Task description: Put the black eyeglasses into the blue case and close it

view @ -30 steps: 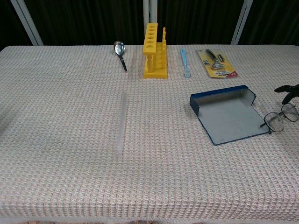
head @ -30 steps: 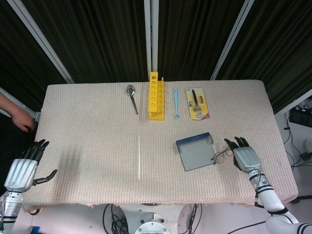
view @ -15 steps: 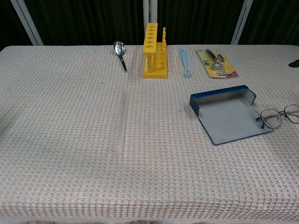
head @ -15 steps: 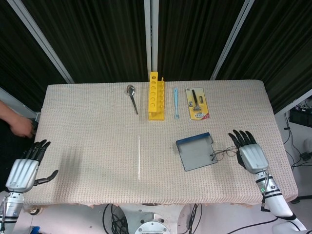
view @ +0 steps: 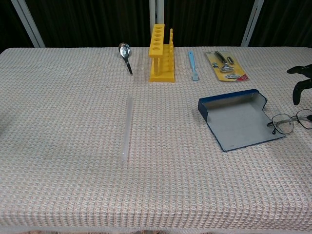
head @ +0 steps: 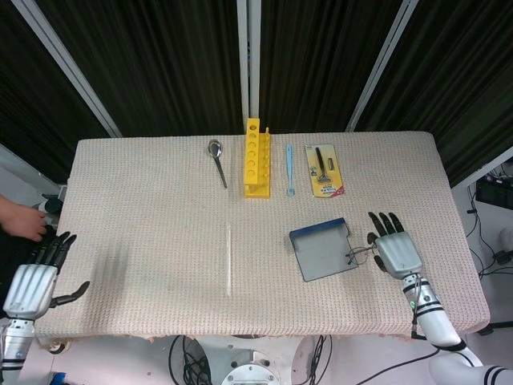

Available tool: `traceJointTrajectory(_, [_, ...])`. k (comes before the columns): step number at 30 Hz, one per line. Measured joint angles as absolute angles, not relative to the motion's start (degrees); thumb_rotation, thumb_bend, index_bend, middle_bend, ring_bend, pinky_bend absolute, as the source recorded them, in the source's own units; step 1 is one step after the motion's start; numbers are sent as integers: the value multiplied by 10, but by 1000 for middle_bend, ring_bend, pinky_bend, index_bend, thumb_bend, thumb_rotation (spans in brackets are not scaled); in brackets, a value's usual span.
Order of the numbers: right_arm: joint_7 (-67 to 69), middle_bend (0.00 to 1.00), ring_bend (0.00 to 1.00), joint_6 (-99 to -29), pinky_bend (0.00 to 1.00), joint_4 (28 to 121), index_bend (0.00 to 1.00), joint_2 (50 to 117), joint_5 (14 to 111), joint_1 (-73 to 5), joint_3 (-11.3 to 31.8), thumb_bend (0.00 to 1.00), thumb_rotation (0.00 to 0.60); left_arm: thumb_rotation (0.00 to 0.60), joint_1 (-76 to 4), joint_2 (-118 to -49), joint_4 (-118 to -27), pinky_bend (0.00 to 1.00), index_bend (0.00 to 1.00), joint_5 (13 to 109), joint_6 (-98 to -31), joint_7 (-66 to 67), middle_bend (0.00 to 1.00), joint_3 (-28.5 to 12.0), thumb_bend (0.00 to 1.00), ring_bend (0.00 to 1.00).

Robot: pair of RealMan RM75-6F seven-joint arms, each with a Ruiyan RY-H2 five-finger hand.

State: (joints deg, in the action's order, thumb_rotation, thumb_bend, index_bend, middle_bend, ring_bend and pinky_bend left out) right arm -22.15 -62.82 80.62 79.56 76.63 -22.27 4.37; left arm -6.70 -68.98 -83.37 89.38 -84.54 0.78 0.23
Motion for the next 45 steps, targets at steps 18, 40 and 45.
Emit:
traceJointTrajectory(18, [-209, 0, 0, -603, 0, 746, 436, 836, 735, -236, 49, 296, 600, 422, -66, -688, -827, 205, 42, 892, -844, 4, 52, 2, 208, 80])
traceJointTrajectory(40, [-201, 0, 0, -593, 0, 719, 502, 862, 728, -245, 44, 327, 600, 459, -65, -688, -823, 205, 42, 889, -840, -1, 52, 2, 208, 81])
traceJointTrajectory(45, [-203, 0, 0, -591, 0, 719, 519, 863, 725, -246, 45, 362, 600, 535, -65, -687, -826, 205, 42, 887, -838, 1, 52, 1, 217, 80])
